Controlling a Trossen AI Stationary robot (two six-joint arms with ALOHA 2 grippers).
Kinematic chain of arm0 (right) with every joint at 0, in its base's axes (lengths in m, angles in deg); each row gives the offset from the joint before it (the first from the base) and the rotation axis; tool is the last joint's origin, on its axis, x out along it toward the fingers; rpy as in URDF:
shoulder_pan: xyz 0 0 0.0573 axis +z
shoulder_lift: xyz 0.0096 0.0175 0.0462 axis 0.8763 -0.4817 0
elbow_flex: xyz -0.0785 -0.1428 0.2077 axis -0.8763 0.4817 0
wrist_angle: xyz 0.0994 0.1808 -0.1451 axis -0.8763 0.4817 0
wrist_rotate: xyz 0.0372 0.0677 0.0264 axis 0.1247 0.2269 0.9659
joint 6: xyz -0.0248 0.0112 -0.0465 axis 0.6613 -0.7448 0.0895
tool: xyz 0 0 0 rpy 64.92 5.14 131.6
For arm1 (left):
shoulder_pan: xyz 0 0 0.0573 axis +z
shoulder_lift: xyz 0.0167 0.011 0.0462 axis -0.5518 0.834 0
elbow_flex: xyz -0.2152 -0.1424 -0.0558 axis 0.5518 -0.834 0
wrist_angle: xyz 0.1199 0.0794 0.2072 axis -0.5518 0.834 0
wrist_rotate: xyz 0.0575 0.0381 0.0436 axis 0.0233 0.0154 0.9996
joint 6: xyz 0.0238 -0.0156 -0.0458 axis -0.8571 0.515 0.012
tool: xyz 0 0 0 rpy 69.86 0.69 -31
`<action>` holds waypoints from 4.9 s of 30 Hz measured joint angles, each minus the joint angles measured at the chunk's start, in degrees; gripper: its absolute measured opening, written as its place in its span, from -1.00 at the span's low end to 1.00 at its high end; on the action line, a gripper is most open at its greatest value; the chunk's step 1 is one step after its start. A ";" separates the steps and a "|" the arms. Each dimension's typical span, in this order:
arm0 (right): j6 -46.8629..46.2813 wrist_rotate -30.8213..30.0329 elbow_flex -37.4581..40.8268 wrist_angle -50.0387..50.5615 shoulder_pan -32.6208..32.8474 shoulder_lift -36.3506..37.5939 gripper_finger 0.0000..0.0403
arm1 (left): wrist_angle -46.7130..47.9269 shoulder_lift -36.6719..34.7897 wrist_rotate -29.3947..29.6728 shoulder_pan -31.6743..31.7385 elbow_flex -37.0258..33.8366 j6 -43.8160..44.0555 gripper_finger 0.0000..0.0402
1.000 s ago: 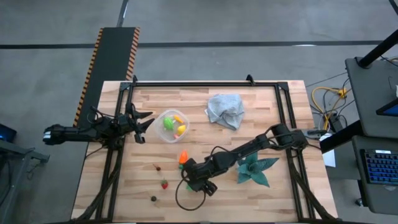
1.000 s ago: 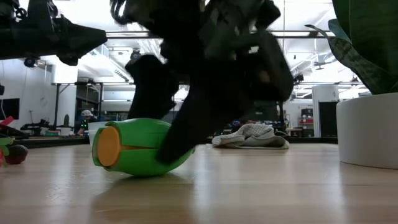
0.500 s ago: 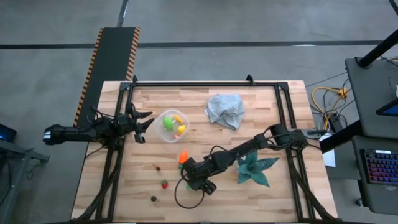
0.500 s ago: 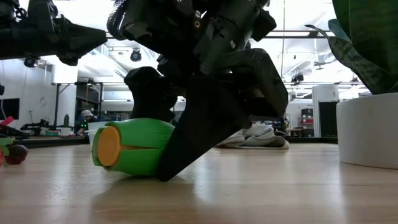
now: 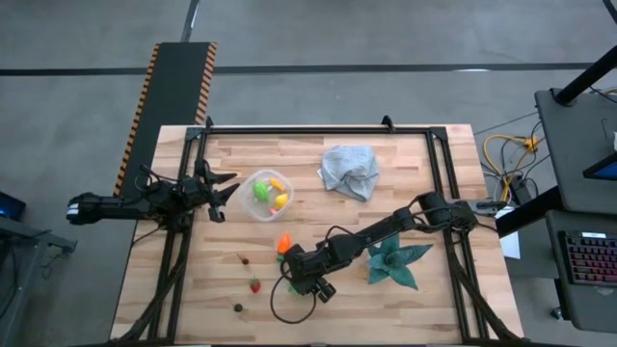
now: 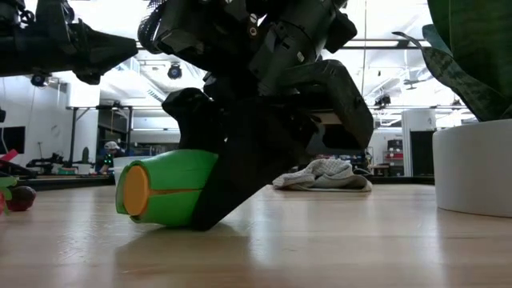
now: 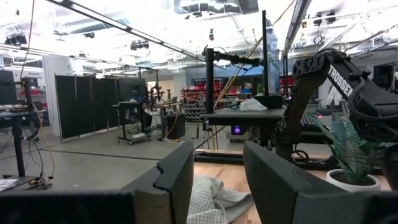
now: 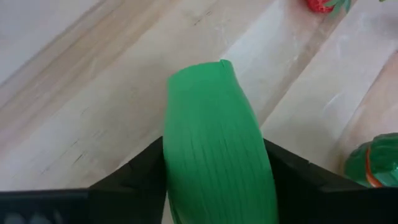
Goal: Pick and placing Produce into tupperware
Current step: Put the green corn into the transparent container, then put the orange carrot into the transparent container
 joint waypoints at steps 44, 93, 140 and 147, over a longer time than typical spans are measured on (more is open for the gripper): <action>2.79 -5.19 0.02 -11.90 -21.76 11.31 -0.02 | 0.02 0.02 -0.06 0.00 -0.01 0.07 -0.37; -16.35 -2.83 -0.17 -30.01 -28.87 -2.29 0.08 | 0.22 1.08 -0.44 0.00 -0.02 0.20 -0.37; -10.11 0.77 -0.20 -18.08 -23.18 14.17 0.32 | 0.26 1.16 -0.48 -0.02 -0.02 0.16 -0.37; -11.22 6.28 2.02 -12.97 -22.14 24.09 0.26 | 0.26 1.14 -0.50 -0.02 -0.02 0.17 -0.37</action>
